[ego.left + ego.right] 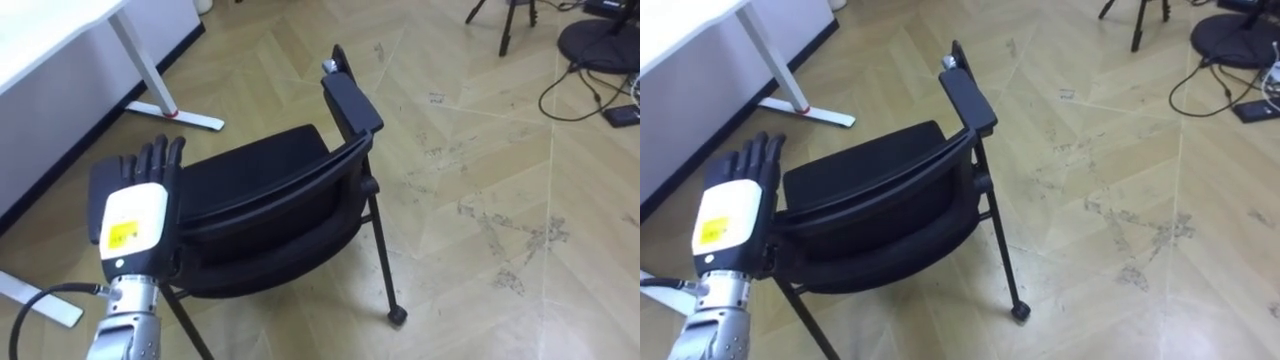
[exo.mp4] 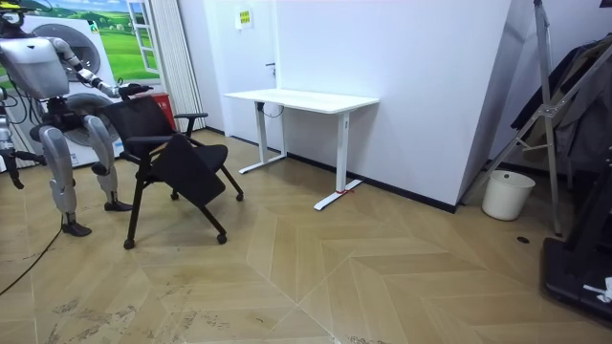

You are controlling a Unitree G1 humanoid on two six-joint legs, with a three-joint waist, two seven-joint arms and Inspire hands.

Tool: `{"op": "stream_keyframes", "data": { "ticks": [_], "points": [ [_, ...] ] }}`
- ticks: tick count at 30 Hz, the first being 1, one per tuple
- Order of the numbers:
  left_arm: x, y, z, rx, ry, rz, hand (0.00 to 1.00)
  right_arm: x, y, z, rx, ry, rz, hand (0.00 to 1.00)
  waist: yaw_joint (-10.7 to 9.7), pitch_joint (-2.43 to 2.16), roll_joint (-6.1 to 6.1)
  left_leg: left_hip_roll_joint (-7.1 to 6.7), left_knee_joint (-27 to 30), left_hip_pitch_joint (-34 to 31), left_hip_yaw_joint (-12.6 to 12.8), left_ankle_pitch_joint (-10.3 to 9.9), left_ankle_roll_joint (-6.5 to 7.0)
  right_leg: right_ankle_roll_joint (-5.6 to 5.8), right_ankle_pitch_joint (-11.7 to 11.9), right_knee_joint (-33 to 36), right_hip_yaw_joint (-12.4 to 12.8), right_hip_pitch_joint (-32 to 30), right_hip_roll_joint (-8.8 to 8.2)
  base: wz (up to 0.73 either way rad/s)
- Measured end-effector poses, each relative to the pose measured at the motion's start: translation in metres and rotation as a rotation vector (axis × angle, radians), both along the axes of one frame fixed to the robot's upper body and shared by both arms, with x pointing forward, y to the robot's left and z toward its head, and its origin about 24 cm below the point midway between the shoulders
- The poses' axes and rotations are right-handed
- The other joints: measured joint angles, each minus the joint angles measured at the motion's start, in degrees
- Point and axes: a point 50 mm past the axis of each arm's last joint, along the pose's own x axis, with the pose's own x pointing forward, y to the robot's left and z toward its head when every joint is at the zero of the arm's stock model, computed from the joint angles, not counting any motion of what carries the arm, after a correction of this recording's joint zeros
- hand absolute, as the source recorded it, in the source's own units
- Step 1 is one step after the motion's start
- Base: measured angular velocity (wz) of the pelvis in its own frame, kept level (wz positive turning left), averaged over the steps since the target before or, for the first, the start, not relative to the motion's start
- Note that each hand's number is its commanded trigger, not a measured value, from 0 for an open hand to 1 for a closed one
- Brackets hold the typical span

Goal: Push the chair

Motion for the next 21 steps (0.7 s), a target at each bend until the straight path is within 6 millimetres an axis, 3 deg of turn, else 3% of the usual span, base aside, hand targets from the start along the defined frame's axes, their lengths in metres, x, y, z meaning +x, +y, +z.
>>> {"op": "stream_keyframes", "data": {
  "ticks": [3, 13, 20, 21],
  "points": [
    [-0.002, 0.002, -0.005, 0.002, 0.02, 0.009, 0.0, 0.001, 0.0, 0.0, 0.001, -0.004, -0.008, 0.0, -0.19, 0.27, -0.09, 0.0, 0.02, -0.09, 0.16, 0.0, 0.0, 0.0, 0.0, 0.03, 0.18, -0.14, -0.01, -0.02],
    [-0.005, 0.004, -0.01, 0.006, 0.057, 0.014, 0.0, 0.004, 0.0, 0.0, 0.001, -0.015, -0.008, 0.0, -0.51, 0.25, -0.46, 0.0, 0.03, 0.08, 0.2, 0.0, 0.0, -0.03, 0.02, 0.09, 0.38, -0.11, 0.0, 0.0],
    [-0.006, 0.006, -0.018, 0.022, 0.12, 0.028, 0.0, 0.003, 0.001, 0.0, 0.012, -0.016, -0.043, 0.0, -0.64, -0.22, -0.3, 0.05, -0.02, 0.69, 0.72, 0.0, 0.0, -0.04, 0.02, 0.39, 0.89, 0.09, -0.01, -0.04],
    [-0.005, 0.006, -0.019, 0.027, 0.128, 0.027, 0.2, 0.002, 0.001, -0.001, 0.017, -0.013, -0.057, 0.0, -0.64, -0.22, -0.32, 0.05, -0.08, 0.93, 0.74, 0.0, 0.0, -0.02, 0.01, 0.36, 0.95, 0.34, -0.01, 0.0]
  ]
}}
